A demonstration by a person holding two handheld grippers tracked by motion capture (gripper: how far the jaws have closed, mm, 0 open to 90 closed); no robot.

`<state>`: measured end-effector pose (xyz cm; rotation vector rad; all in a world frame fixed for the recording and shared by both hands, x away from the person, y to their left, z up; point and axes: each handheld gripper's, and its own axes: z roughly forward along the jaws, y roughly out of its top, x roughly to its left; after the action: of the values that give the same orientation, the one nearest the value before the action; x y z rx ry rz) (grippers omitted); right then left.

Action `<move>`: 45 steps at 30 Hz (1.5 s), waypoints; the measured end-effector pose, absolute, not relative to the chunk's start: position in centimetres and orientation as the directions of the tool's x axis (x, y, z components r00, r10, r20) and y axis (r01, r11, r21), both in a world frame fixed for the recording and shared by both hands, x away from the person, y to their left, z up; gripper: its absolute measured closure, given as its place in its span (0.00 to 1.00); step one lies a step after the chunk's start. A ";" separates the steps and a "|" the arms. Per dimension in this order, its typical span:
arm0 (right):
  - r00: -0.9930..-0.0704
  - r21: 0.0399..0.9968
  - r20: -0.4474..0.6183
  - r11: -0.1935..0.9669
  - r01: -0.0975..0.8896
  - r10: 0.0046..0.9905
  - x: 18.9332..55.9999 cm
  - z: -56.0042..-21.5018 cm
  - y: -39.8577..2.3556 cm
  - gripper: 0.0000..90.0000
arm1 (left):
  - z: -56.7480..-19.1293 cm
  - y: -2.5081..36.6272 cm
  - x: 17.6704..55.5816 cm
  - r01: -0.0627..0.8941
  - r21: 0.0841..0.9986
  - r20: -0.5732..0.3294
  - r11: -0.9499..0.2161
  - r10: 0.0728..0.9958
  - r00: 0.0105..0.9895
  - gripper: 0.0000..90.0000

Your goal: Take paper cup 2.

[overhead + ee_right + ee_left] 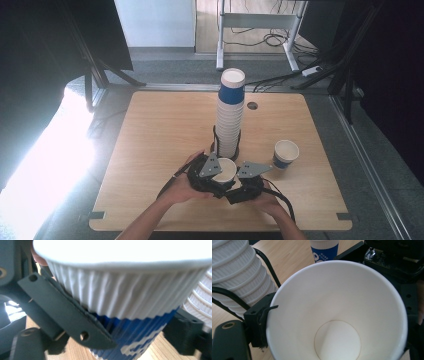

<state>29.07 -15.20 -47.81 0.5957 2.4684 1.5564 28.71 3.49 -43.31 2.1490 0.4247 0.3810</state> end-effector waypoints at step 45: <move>-0.847 0.951 0.050 0.235 0.203 0.529 28.0 -47.6 -17.4 0.29 | -45.1 13.7 27.3 0.357 0.927 -0.181 -0.116 0.695 0.696 0.09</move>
<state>27.97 -17.37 -47.59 0.6837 2.2288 1.6480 27.26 13.72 -45.13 1.7249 0.8473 0.3556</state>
